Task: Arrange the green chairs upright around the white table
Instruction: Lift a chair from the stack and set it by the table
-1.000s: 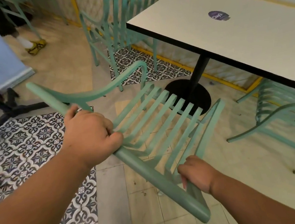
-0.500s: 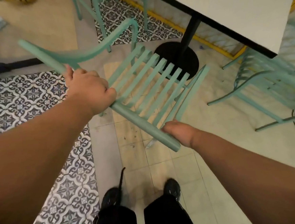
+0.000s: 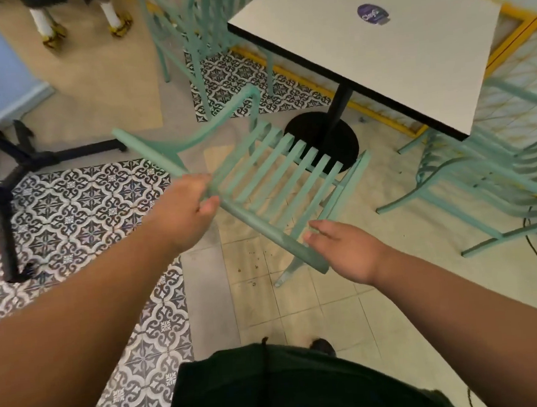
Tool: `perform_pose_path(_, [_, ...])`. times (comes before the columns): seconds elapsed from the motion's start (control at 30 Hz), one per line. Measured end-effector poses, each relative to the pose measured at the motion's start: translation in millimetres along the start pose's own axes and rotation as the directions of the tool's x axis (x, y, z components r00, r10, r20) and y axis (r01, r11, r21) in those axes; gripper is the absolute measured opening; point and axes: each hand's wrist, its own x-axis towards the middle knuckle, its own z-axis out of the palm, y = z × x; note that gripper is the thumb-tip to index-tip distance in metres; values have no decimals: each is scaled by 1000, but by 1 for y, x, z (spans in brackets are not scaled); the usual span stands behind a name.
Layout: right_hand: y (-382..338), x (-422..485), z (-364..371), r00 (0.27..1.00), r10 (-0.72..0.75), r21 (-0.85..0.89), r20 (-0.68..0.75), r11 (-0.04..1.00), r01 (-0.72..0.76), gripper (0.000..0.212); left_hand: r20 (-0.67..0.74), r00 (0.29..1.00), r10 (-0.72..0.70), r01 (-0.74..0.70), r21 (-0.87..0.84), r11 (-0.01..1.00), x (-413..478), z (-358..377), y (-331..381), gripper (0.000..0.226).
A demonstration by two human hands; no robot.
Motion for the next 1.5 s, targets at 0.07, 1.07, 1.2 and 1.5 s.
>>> perform_pose_path(0.07, [-19,-2,1,998,-24,-97,-53,995,19,69,-40,998,-48,51,57,997,-20,-24,-18,57])
perform_pose_path(1.07, [-276,186,-41,952,-300,-362,-52,894,262,72,-93,982,-164,184,289,939,84,-228,-148,67])
perform_pose_path(1.2, [-334,226,-30,954,-284,-337,-93,911,238,69,-73,990,-117,134,307,942,122,-265,-199,67])
perform_pose_path(1.5, [-451,281,-15,945,-161,-180,-284,977,113,66,11,1000,16,-19,373,927,191,-375,-292,67])
